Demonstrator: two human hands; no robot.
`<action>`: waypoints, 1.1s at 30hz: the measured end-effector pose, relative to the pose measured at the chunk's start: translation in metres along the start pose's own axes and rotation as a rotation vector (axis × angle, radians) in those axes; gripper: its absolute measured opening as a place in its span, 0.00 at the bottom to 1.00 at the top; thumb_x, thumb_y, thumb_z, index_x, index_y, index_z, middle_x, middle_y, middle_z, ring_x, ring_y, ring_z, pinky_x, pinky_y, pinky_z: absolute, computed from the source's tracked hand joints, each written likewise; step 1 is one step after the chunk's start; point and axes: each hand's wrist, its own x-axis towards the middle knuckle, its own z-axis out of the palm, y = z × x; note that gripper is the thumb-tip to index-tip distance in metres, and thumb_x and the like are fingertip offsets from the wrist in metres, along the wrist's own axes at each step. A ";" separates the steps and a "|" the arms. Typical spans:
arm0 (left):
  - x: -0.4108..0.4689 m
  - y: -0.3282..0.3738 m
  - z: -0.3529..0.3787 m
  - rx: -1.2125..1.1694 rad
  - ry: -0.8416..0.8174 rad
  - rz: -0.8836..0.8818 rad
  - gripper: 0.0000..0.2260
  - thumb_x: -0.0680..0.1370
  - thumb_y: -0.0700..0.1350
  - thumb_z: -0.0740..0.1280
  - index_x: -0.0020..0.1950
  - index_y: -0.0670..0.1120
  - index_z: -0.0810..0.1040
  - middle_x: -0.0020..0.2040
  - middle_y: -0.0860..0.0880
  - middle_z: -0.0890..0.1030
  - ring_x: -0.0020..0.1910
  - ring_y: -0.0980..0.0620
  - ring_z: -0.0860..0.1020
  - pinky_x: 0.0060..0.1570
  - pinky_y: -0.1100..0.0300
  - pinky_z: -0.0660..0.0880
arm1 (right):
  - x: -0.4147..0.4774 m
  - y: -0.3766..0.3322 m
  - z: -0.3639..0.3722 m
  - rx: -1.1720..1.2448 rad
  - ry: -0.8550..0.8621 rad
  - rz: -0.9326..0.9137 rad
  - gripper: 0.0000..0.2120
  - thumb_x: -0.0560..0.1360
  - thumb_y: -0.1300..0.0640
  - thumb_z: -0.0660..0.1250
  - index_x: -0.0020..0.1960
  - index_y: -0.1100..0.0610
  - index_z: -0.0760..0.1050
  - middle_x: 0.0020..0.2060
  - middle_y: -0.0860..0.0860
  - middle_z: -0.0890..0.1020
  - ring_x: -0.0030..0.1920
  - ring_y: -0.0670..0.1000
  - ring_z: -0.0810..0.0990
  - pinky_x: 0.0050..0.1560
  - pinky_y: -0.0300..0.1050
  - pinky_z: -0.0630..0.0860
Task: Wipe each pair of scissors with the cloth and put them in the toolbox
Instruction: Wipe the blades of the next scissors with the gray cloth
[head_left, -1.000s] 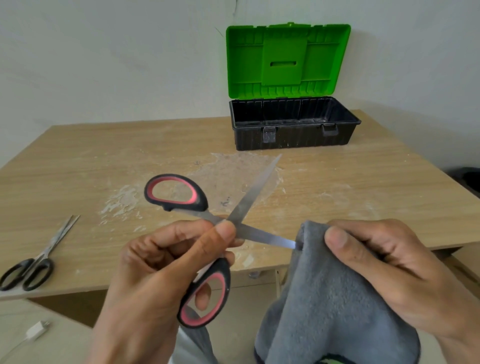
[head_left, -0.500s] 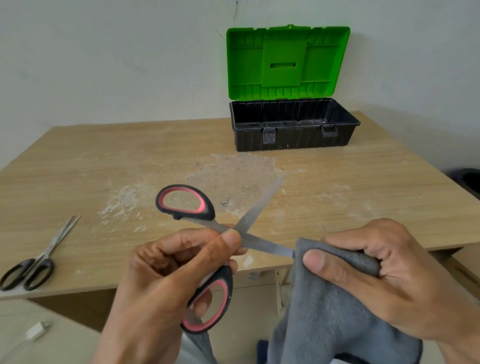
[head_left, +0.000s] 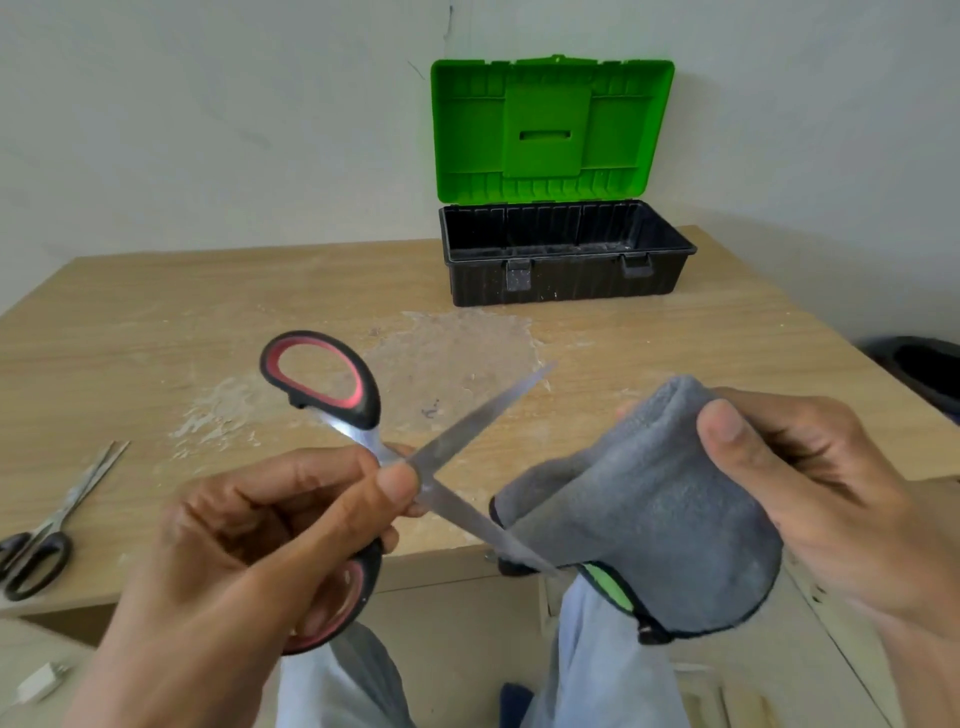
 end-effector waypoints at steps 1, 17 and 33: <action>-0.001 0.003 0.001 0.017 -0.011 0.011 0.07 0.56 0.47 0.76 0.29 0.46 0.85 0.24 0.46 0.80 0.20 0.56 0.72 0.23 0.76 0.65 | 0.001 0.001 -0.002 -0.010 -0.003 0.011 0.38 0.78 0.31 0.66 0.41 0.70 0.78 0.33 0.72 0.72 0.34 0.73 0.71 0.32 0.62 0.68; 0.006 0.005 -0.008 0.255 -0.424 0.125 0.06 0.64 0.53 0.79 0.38 0.55 0.88 0.35 0.44 0.85 0.23 0.57 0.74 0.25 0.68 0.70 | 0.014 -0.009 -0.005 -0.031 -0.327 0.049 0.17 0.81 0.39 0.64 0.61 0.43 0.85 0.58 0.43 0.88 0.62 0.47 0.86 0.61 0.41 0.81; 0.010 0.007 -0.002 0.423 -0.323 0.179 0.04 0.65 0.54 0.76 0.38 0.59 0.88 0.33 0.53 0.85 0.31 0.62 0.80 0.29 0.67 0.74 | 0.023 -0.027 0.007 -0.199 -0.481 0.136 0.15 0.81 0.47 0.64 0.61 0.45 0.86 0.57 0.36 0.87 0.61 0.39 0.84 0.64 0.37 0.77</action>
